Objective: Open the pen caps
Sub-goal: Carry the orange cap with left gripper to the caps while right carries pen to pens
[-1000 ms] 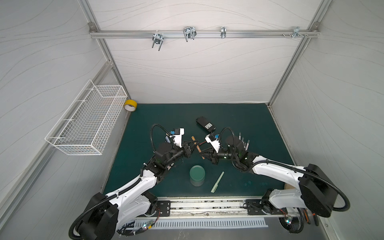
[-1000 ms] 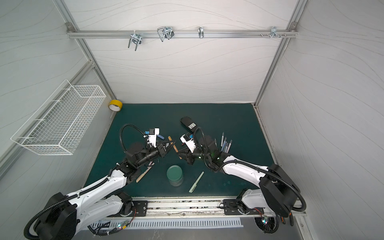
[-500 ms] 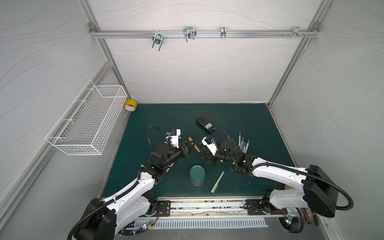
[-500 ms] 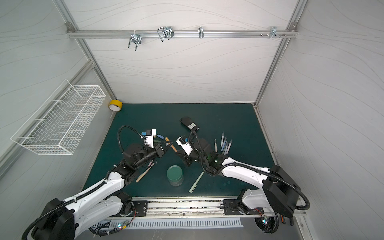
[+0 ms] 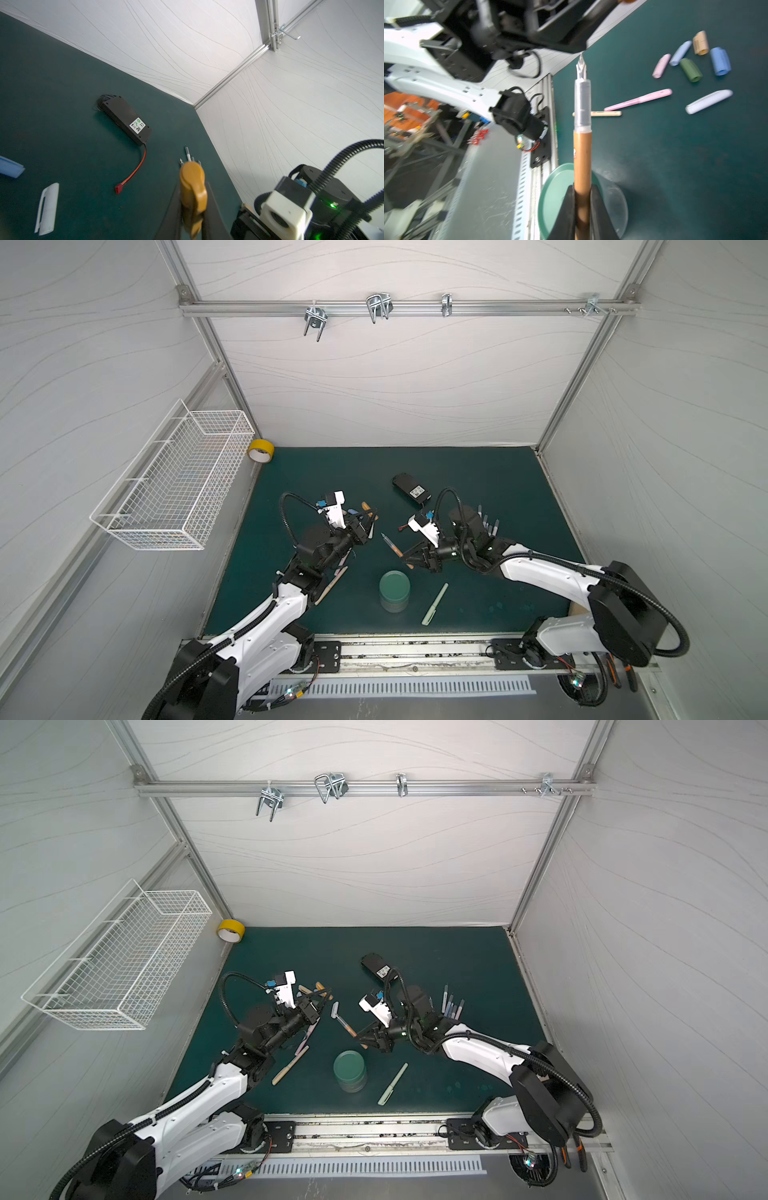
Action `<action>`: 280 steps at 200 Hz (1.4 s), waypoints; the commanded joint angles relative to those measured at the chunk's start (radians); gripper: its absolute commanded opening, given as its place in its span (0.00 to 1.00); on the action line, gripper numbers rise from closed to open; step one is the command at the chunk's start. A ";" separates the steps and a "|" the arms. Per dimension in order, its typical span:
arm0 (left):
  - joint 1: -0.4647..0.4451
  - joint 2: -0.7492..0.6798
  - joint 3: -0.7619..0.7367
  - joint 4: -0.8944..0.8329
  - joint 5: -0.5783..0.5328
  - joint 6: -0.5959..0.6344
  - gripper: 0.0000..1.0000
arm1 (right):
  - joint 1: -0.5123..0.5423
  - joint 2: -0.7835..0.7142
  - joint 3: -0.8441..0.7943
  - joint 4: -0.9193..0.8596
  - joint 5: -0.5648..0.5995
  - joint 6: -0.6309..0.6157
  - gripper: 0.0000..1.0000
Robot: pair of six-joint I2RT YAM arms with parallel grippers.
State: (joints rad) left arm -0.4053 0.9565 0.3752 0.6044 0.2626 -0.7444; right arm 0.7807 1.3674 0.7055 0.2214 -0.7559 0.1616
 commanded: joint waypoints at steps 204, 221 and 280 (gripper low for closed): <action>0.266 0.395 0.212 -0.549 -0.178 -0.079 0.00 | -0.144 -0.106 -0.054 -0.163 0.587 0.155 0.00; 0.271 0.444 0.235 -0.559 -0.165 -0.065 0.00 | -0.157 -0.093 -0.053 -0.167 0.589 0.166 0.00; 0.286 0.553 0.280 -0.546 -0.114 -0.034 0.00 | -0.246 -0.062 -0.067 -0.183 0.598 0.246 0.00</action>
State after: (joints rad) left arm -0.1299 1.4792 0.6117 0.0437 0.1173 -0.7990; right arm 0.5739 1.3006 0.6571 0.0555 -0.1623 0.3550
